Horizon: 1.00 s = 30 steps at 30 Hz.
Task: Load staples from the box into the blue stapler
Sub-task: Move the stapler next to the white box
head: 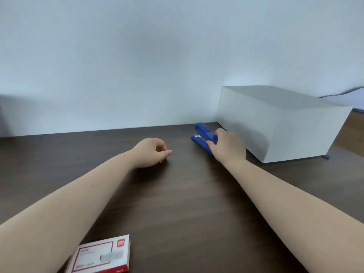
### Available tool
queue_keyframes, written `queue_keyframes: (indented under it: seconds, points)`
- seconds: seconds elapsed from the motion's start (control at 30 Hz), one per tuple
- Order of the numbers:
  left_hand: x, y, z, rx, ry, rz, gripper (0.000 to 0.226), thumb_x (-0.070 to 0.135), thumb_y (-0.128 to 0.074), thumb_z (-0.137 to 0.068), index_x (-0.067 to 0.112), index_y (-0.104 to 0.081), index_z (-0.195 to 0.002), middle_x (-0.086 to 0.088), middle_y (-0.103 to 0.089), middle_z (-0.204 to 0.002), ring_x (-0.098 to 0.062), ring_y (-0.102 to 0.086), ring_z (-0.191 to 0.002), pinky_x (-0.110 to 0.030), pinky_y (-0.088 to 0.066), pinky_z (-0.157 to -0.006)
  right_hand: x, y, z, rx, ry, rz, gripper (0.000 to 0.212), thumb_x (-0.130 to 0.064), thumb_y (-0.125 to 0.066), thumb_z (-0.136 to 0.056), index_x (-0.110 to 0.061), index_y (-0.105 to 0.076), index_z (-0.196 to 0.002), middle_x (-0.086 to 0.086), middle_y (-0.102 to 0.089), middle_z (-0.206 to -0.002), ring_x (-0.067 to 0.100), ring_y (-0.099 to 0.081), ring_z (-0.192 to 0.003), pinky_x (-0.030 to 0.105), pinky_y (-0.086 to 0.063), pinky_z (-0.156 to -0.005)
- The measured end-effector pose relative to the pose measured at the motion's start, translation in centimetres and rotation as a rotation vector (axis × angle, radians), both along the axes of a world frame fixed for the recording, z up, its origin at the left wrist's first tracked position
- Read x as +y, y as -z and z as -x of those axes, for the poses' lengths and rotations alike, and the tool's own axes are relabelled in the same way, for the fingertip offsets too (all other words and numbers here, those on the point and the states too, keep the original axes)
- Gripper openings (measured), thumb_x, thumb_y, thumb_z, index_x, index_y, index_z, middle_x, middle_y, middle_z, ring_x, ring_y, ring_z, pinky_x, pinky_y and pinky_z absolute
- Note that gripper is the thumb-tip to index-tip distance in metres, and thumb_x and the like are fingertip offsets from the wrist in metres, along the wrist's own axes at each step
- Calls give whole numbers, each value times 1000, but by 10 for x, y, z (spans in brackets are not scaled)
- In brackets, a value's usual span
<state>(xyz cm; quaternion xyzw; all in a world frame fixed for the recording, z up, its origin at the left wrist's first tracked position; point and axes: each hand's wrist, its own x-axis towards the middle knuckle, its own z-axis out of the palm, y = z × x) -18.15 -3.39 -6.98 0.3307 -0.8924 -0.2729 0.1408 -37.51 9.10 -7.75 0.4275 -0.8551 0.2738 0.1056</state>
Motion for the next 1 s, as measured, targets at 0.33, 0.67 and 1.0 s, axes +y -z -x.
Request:
queue_keyframes:
  seconds: [0.33, 0.67, 1.0]
  points:
    - [-12, 14, 3, 91, -31, 45, 23, 41, -57, -84, 21, -63, -74, -3, -71, -82, -22, -65, -79, -41, -54, -79, -38, 7, 36, -72, 162, 155, 20, -17, -55, -90, -2, -49, -101, 19, -51, -109, 33, -50, -78, 36, -38, -62]
    - [-15, 16, 7, 93, -2, 91, 21, 41, -56, -85, 25, -61, -73, 1, -70, -81, -17, -60, -73, -39, -52, -77, -50, 8, 52, -124, 192, 96, 23, -12, -51, -90, -1, -55, -109, 21, -48, -121, 40, -57, -100, 41, -47, -83]
    - [-15, 16, 8, 83, -2, 104, 21, 41, -56, -85, 24, -61, -73, 8, -63, -72, -14, -56, -69, -35, -50, -74, -57, 14, 52, -88, 204, -136, 39, -13, -43, -86, -3, -53, -123, 15, -41, -132, 34, -52, -109, 38, -47, -79]
